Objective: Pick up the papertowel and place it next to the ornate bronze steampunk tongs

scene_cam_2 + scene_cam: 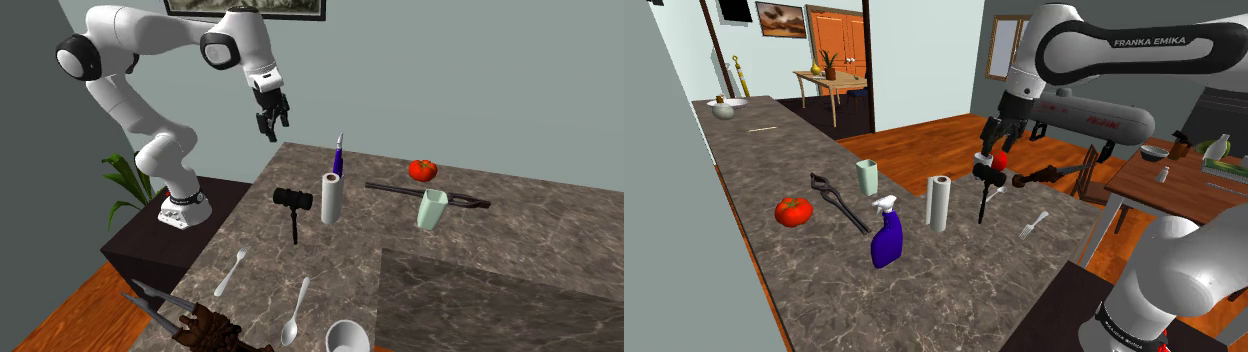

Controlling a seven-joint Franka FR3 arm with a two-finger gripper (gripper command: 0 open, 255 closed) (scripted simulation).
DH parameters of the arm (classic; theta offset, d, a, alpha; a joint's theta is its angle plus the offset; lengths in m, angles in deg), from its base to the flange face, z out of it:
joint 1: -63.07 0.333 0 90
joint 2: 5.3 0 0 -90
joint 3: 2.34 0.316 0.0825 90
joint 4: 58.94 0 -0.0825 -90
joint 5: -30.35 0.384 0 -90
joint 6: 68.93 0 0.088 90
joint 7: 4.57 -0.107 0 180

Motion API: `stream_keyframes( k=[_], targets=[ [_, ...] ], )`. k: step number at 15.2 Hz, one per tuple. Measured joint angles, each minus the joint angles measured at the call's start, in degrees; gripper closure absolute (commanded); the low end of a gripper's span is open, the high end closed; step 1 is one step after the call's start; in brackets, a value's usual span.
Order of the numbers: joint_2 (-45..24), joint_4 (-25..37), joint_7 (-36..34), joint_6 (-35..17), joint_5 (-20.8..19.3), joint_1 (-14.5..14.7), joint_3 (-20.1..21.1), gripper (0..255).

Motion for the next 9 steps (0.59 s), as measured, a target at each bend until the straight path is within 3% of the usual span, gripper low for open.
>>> stream_keyframes(
  k=[9],
  targets=[
    [-17.1,3.8,0.8,-12.0,-0.3,0.2,0.5,0]
  ],
)
